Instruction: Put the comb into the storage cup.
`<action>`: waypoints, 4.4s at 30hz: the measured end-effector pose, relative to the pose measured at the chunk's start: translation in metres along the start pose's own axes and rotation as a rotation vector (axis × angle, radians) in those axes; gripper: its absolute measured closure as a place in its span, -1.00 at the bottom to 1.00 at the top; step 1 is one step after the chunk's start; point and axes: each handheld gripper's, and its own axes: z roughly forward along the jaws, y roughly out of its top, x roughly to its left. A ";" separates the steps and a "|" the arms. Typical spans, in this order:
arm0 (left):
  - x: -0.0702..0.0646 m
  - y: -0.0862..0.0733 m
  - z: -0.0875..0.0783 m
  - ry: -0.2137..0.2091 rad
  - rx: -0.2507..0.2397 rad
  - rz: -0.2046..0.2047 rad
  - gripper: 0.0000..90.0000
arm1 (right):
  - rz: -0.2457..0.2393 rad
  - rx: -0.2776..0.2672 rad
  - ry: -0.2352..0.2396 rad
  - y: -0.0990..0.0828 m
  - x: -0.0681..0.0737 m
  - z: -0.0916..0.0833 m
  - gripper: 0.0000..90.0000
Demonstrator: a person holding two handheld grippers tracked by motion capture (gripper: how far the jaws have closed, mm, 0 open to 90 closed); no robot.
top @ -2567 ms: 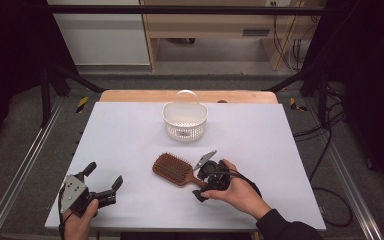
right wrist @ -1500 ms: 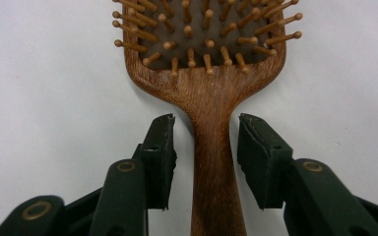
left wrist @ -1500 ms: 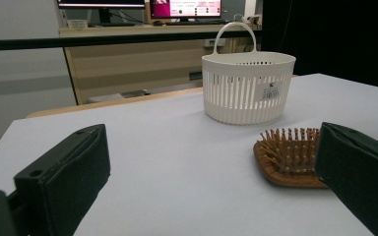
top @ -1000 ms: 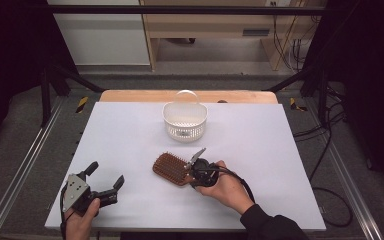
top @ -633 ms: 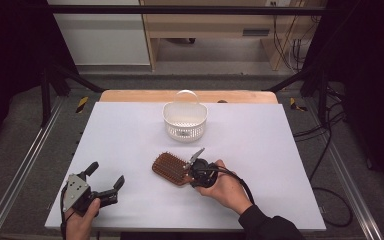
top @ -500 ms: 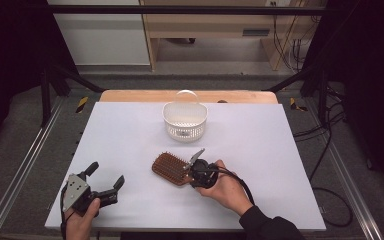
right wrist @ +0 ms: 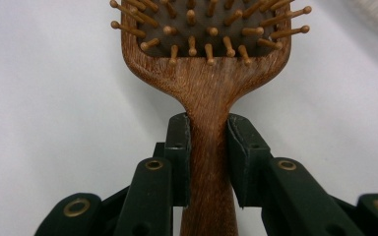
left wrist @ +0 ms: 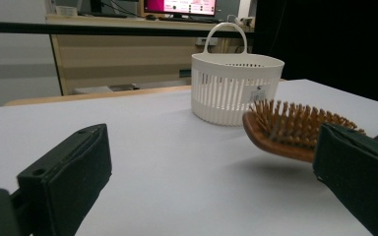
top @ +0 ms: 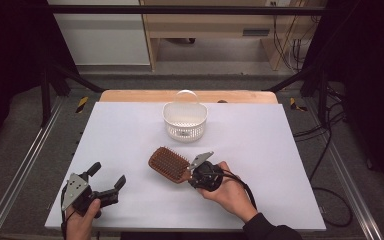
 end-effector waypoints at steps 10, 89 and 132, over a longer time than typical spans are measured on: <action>-0.024 0.013 0.012 -0.046 0.062 -0.071 -0.92 | 0.000 -0.162 -0.030 -0.005 0.007 -0.013 0.62; -0.054 0.088 0.082 -0.243 -0.031 -0.519 0.14 | 0.090 -0.628 -0.157 -0.032 0.011 -0.041 -0.44; -0.062 0.165 0.117 -0.188 -0.157 -0.490 0.14 | 0.246 -0.710 -0.325 -0.129 -0.037 -0.067 -0.89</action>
